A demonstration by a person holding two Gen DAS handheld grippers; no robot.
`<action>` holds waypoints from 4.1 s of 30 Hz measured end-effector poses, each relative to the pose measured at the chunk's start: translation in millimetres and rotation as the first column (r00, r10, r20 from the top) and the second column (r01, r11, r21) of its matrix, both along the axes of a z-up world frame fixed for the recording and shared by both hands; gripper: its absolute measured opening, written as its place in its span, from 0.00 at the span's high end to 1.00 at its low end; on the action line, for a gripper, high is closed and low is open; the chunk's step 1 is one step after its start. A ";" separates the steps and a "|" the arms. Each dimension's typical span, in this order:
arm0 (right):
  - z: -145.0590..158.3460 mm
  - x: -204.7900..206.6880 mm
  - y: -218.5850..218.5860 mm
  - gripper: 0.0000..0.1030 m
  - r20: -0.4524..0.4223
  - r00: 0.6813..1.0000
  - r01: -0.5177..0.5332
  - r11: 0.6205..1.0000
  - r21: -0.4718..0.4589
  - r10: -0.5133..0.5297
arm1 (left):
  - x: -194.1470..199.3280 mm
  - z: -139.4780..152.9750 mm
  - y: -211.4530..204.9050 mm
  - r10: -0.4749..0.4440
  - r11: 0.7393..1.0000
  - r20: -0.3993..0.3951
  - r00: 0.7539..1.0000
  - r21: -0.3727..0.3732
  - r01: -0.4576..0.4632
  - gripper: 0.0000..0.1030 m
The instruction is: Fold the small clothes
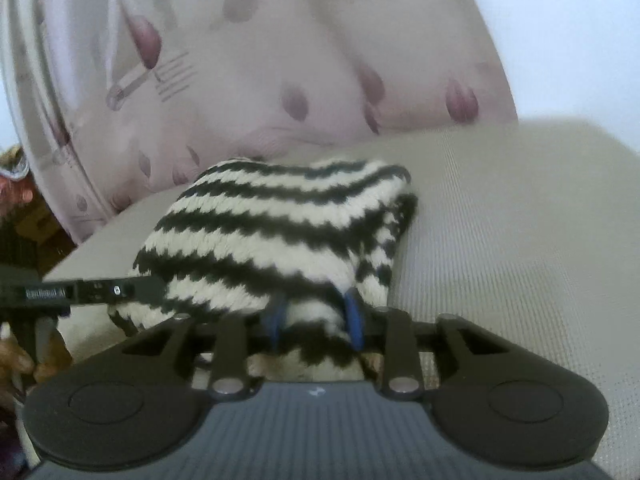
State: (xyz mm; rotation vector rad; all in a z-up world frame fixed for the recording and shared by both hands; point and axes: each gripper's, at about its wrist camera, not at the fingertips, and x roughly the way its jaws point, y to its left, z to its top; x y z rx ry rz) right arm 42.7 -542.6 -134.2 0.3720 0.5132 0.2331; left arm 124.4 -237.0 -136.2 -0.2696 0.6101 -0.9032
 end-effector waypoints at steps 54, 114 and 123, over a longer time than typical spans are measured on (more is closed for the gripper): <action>-9.5 -21.5 32.6 0.44 -0.031 0.994 0.101 0.978 -0.180 -0.108 | -11.1 7.7 -11.8 0.027 0.994 0.094 0.995 0.100 -0.036 0.87; -24.2 105.1 -36.3 0.17 -0.083 0.945 -0.268 0.892 0.364 0.318 | 143.5 -3.4 -19.5 -0.290 0.956 -0.389 0.875 -0.083 0.280 0.06; -15.6 95.1 -14.0 0.48 -0.086 0.969 -0.198 0.933 0.299 0.234 | 128.8 2.0 -20.4 -0.196 0.981 -0.318 0.928 -0.057 0.188 0.38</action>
